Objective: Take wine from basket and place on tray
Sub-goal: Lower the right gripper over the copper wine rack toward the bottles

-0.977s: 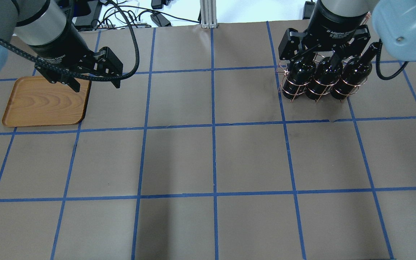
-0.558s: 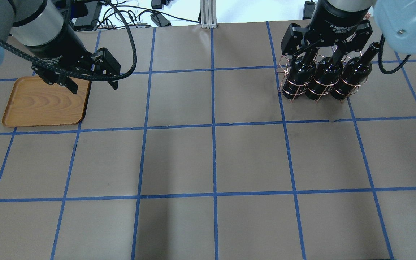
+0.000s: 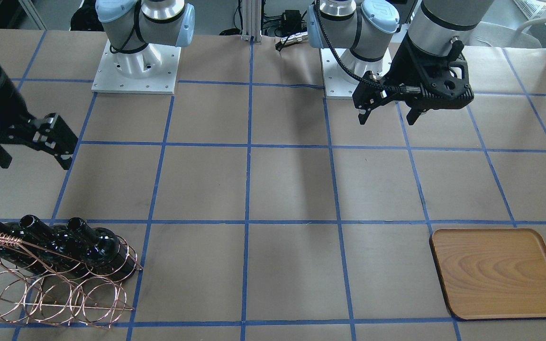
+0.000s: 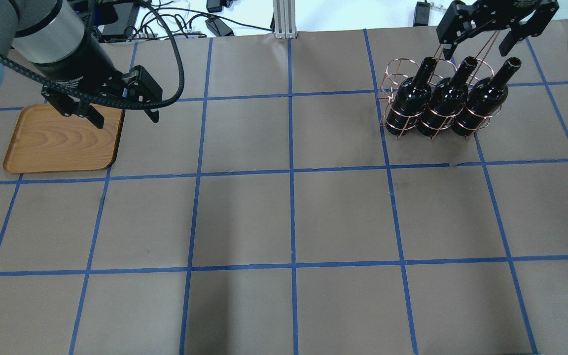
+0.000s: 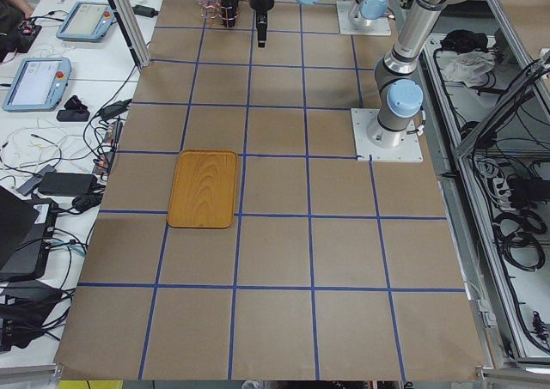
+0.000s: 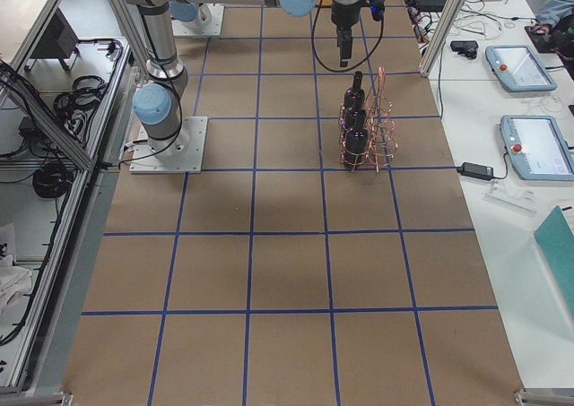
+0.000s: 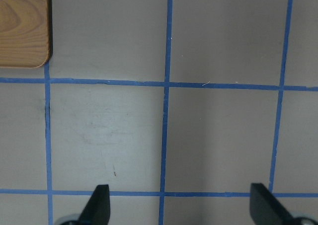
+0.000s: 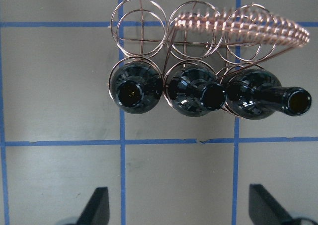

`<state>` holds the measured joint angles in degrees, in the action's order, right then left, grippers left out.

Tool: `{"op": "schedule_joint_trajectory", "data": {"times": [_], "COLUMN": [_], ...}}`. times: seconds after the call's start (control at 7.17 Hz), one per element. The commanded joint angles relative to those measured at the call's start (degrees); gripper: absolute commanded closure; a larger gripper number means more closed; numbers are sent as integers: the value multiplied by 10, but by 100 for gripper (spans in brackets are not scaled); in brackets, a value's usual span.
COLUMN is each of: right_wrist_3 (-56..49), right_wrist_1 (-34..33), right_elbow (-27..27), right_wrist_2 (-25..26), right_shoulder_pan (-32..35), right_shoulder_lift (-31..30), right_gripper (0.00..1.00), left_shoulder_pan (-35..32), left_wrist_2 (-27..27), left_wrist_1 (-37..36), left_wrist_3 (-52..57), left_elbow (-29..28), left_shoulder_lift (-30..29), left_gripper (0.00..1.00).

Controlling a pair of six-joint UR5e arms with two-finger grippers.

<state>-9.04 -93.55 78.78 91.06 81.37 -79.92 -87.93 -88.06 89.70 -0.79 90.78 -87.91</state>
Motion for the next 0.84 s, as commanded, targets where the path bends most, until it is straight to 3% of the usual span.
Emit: {"op": "schedule_joint_trajectory", "data": {"times": [0.0, 0.7], "right_wrist_3": [-27, -25], "right_wrist_1": [-46, -86], "right_elbow": [-5, -3], "right_wrist_2": [-2, -2], "right_shoulder_pan": [-23, -23], "right_shoulder_lift": [55, 98], "right_gripper": [0, 7], "left_shoulder_pan": [0, -1], "left_wrist_2": [-1, 2], "left_wrist_1": [0, -2], "left_wrist_3": [0, 0], "left_elbow": [1, 13], "left_shoulder_lift": [-1, 0], "left_gripper": [0, 0]}}
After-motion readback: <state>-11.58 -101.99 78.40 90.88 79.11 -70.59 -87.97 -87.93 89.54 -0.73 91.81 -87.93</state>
